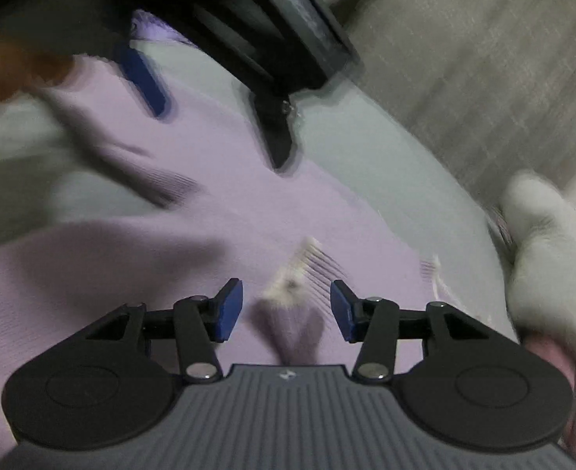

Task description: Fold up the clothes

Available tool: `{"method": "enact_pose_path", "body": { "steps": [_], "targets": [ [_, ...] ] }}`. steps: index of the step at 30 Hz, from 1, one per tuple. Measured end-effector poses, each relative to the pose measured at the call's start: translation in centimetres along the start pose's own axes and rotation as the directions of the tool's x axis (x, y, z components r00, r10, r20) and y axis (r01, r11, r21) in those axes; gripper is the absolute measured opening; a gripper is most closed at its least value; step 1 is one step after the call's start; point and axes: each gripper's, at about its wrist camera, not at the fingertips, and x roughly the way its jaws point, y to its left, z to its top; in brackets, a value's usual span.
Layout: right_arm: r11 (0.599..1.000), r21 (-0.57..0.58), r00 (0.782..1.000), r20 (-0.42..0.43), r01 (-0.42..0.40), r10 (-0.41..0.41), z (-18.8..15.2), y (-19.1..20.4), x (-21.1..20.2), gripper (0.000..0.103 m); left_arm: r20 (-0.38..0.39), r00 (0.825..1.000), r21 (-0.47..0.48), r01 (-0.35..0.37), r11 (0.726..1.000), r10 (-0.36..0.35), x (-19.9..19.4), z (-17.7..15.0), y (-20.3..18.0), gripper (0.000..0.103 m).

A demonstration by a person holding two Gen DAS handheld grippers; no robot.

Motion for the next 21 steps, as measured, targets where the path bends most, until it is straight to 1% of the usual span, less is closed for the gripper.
{"method": "enact_pose_path", "body": {
  "steps": [1, 2, 5, 8, 9, 11, 12, 13, 14, 16, 17, 18, 19, 20, 21],
  "targets": [
    [1.000, 0.030, 1.000, -0.004, -0.008, 0.008, 0.0, -0.3, 0.2, 0.011, -0.003, 1.000, 0.005, 0.003, 1.000, -0.003, -0.1, 0.0, 0.0, 0.102],
    [0.998, 0.063, 1.000, 0.010, -0.013, 0.013, -0.1, -0.4, -0.3, 0.011, -0.006, 1.000, 0.010, 0.007, 1.000, -0.007, -0.1, 0.0, -0.1, 0.102],
    [0.994, 0.100, 0.999, 0.043, -0.034, 0.030, 0.0, -0.2, -1.2, 0.010, -0.010, 1.000, 0.032, 0.028, 0.999, -0.028, -0.1, -0.1, -1.0, 0.102],
    [0.988, 0.141, 0.991, 0.125, -0.067, 0.049, 0.5, -0.3, -3.2, 0.010, -0.013, 0.999, 0.033, 0.039, 0.999, -0.038, -0.2, -0.2, -1.2, 0.102],
    [0.987, 0.141, 0.989, 0.138, -0.071, 0.051, 0.3, -0.6, -3.8, 0.010, -0.017, 0.999, 0.031, 0.047, 0.998, -0.047, -0.2, -0.3, -1.3, 0.102],
    [0.986, 0.142, 0.989, 0.133, -0.082, 0.063, 0.2, -0.9, -3.7, 0.010, -0.029, 0.998, 0.033, 0.059, 0.998, -0.058, -0.1, -0.6, -1.6, 0.102],
    [0.986, 0.136, 0.991, 0.101, -0.101, 0.088, -0.1, -0.9, -2.9, 0.010, -0.039, 0.998, 0.038, 0.060, 0.997, -0.059, 0.1, -0.8, -1.8, 0.102],
    [0.985, 0.135, 0.991, 0.090, -0.110, 0.098, -0.7, -1.7, -3.5, 0.011, -0.051, 0.997, 0.047, 0.056, 0.997, -0.054, 0.4, -1.1, -2.1, 0.102],
    [0.981, 0.136, 0.990, 0.056, -0.139, 0.132, -1.4, -2.1, -3.3, 0.012, -0.057, 0.997, 0.053, 0.053, 0.997, -0.050, 0.6, -1.3, -2.3, 0.102],
    [0.976, 0.145, 0.986, 0.071, -0.162, 0.153, -2.3, -2.7, -4.6, 0.021, -0.074, 0.997, 0.083, 0.035, 0.996, -0.029, 1.1, -1.7, -3.0, 0.102],
    [0.960, 0.177, 0.975, 0.081, -0.218, 0.207, -2.6, -3.7, -5.6, 0.040, -0.066, 0.998, 0.119, -0.003, 0.993, 0.011, 1.2, -2.0, -3.5, 0.102],
    [0.944, 0.203, 0.965, 0.090, -0.260, 0.246, -2.9, -4.9, -6.2, 0.058, -0.050, 0.996, 0.170, -0.060, 0.984, 0.069, 1.3, -2.3, -4.2, 0.102],
    [0.934, 0.221, 0.959, 0.101, -0.280, 0.263, -3.2, -5.6, -6.8, 0.063, -0.031, 0.993, 0.214, -0.101, 0.972, 0.110, 1.3, -2.6, -4.7, 0.102],
    [0.921, 0.257, 0.955, 0.133, -0.292, 0.266, -4.0, -7.7, -8.3, 0.064, -0.011, 0.990, 0.254, -0.132, 0.958, 0.140, 1.3, -2.8, -5.2, 0.102],
    [0.920, 0.287, 0.961, 0.153, -0.266, 0.230, -4.8, -10.2, -9.6, 0.064, 0.011, 0.986, 0.293, -0.164, 0.942, 0.168, 1.3, -3.1, -5.7, 0.102]
  ]
}}
